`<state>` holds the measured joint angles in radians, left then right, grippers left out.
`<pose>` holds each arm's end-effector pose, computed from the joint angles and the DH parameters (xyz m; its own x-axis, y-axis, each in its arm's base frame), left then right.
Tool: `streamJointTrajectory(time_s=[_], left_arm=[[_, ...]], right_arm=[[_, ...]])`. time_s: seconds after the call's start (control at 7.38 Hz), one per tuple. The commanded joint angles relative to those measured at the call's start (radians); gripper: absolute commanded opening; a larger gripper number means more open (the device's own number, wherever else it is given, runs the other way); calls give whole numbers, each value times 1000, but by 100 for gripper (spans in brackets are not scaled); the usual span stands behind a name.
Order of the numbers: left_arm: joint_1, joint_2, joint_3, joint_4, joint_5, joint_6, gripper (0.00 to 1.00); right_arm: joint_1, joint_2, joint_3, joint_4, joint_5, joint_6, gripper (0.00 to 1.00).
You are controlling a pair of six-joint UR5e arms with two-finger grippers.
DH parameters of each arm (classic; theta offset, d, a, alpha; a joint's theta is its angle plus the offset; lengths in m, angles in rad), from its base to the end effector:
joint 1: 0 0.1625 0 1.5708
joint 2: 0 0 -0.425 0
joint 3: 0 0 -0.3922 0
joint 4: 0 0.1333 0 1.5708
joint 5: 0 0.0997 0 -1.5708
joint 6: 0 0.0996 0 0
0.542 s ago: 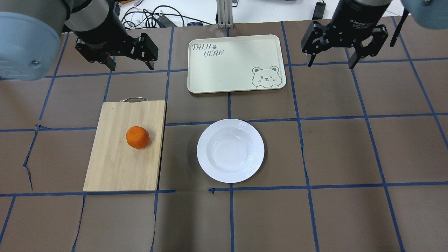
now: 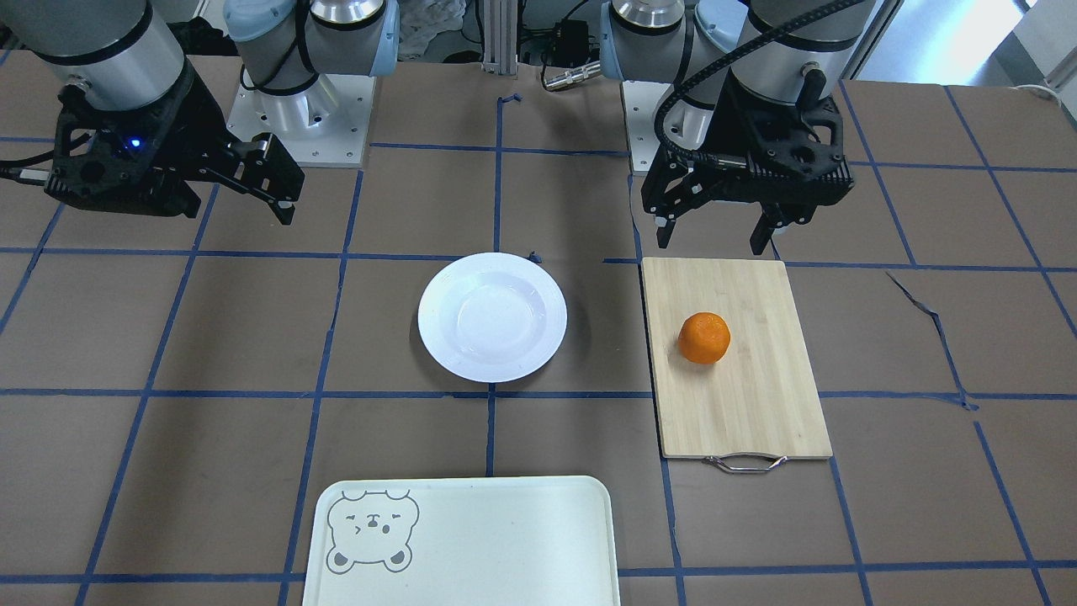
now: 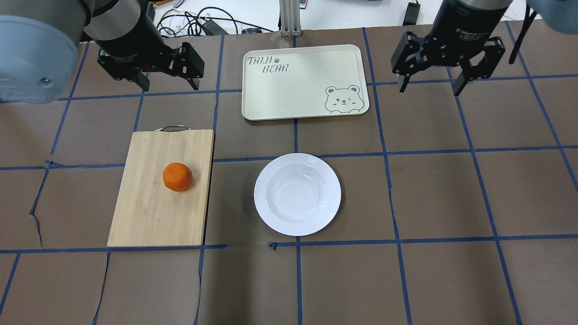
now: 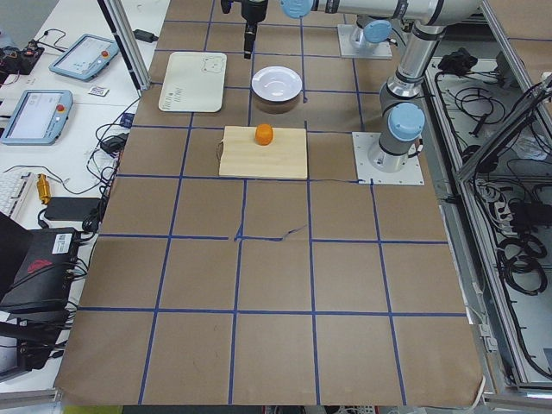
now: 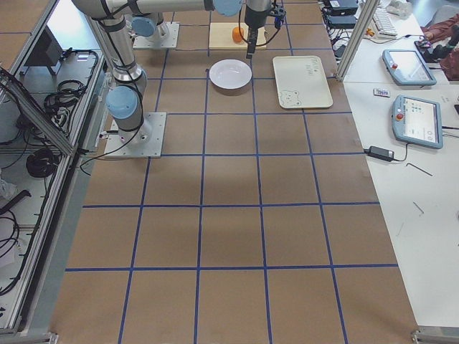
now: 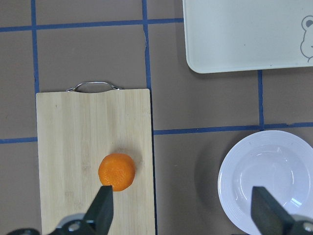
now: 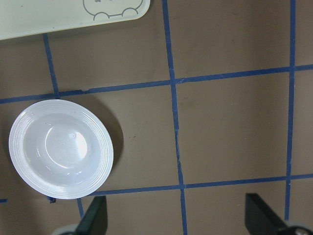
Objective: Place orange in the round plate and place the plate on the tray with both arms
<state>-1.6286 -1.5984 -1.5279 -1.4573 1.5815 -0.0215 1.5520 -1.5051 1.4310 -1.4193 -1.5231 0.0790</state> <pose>-0.1618 -0.5070 0.5074 -0.9994 0.0351 -0.0079 0.0358 0.9910 -0.1286 0.1284 -0.5132 0.5087 -0.9940 0.1011 -0.0413 0.0975 0.9919 0.0808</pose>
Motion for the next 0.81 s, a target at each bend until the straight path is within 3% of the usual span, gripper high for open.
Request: streamJointTrajectory(time_s=[0.0, 0.68], left_arm=[[0, 0, 0, -2, 0, 0, 100], [1, 17, 12, -104, 6, 5, 100]], right_arm=[[0, -4, 3, 13, -6, -4, 100], [0, 8, 9, 16, -2, 4, 100]])
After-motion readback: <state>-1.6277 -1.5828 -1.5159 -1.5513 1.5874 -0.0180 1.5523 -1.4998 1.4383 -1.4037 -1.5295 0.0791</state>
